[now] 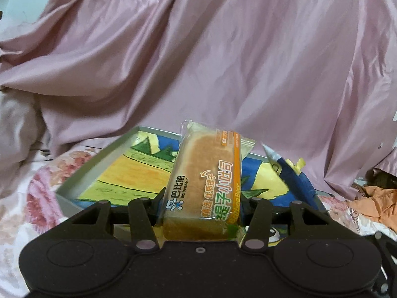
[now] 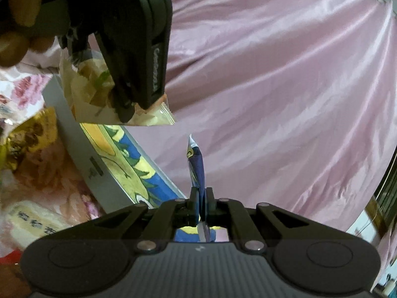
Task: Organize snacks
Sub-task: 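Carry the bread cake and blue tube into the grey box and release both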
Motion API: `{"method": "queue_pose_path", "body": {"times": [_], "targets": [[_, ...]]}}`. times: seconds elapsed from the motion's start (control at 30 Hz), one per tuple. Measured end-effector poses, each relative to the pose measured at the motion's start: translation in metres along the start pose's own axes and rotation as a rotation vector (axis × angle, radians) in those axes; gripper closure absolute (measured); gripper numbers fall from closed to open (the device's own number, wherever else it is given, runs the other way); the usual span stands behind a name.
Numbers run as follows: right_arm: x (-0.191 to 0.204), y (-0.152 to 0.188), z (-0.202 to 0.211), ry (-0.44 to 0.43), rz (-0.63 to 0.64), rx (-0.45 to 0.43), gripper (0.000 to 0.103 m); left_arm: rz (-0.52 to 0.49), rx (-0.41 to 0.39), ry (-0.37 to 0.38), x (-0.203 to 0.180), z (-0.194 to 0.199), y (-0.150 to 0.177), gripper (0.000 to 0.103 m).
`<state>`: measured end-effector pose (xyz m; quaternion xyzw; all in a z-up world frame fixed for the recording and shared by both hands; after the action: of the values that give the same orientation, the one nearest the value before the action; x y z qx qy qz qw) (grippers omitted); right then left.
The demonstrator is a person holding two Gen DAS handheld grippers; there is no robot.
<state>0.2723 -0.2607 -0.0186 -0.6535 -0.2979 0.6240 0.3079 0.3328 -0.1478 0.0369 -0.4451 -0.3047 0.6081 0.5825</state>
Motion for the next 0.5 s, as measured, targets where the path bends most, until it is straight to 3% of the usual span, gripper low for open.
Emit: {"method": "queue_pose_path", "body": {"times": [0.5], "targets": [[-0.004,0.017,-0.014,-0.067,-0.096,0.072,0.096,-0.023,0.062,-0.025,-0.012,-0.035,0.012,0.050]]}}
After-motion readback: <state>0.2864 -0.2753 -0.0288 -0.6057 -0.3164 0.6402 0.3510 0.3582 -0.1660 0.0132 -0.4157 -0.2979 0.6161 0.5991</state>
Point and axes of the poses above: each gripper's, at about its wrist camera, not at the fingertips, and z roughly against the way its jaws point, x to its left, y to its underside, the point moved 4 cm from there along -z, roughly the way its jaws point, and after that the axes turned 2 degrees about -x, right-handed, at the moved point
